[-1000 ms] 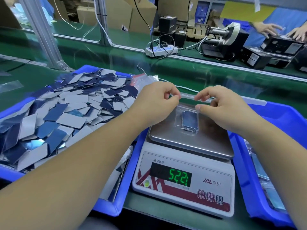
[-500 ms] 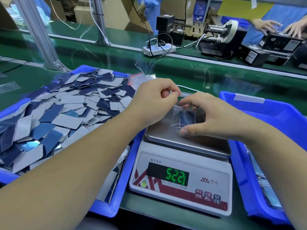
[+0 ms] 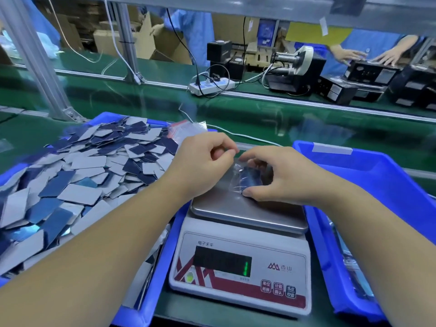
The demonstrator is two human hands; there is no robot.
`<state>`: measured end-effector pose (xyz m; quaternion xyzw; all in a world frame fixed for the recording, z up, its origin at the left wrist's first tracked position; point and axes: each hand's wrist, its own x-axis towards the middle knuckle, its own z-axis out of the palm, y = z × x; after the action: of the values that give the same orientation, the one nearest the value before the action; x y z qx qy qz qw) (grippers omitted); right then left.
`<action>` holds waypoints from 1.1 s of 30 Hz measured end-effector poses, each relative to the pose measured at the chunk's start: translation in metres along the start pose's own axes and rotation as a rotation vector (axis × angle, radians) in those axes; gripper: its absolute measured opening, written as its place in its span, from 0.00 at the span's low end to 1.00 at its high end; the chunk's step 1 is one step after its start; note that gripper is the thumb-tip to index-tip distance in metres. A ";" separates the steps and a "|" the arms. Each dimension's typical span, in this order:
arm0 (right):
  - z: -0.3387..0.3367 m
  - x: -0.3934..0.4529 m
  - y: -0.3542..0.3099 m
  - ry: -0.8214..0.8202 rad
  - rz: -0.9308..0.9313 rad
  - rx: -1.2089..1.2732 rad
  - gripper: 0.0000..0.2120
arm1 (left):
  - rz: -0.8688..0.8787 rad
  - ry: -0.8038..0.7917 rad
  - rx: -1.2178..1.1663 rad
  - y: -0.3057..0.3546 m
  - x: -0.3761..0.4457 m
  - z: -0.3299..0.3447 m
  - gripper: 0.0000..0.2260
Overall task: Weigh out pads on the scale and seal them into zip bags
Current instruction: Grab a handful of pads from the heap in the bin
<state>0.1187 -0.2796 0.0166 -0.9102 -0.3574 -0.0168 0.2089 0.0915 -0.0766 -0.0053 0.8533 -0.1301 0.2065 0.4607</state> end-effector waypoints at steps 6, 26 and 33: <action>-0.005 0.000 -0.007 0.004 -0.015 -0.096 0.20 | 0.089 -0.085 0.090 0.003 -0.002 -0.002 0.07; -0.040 -0.092 0.082 -0.170 0.690 -0.126 0.06 | 0.201 -0.128 0.015 0.018 -0.009 0.005 0.14; -0.046 -0.076 0.063 -0.092 0.583 -0.283 0.04 | 0.144 -0.050 -0.047 0.016 -0.008 0.000 0.10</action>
<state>0.1092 -0.3878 0.0219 -0.9939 -0.0852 0.0355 0.0600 0.0777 -0.0852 0.0027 0.8356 -0.2076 0.2147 0.4611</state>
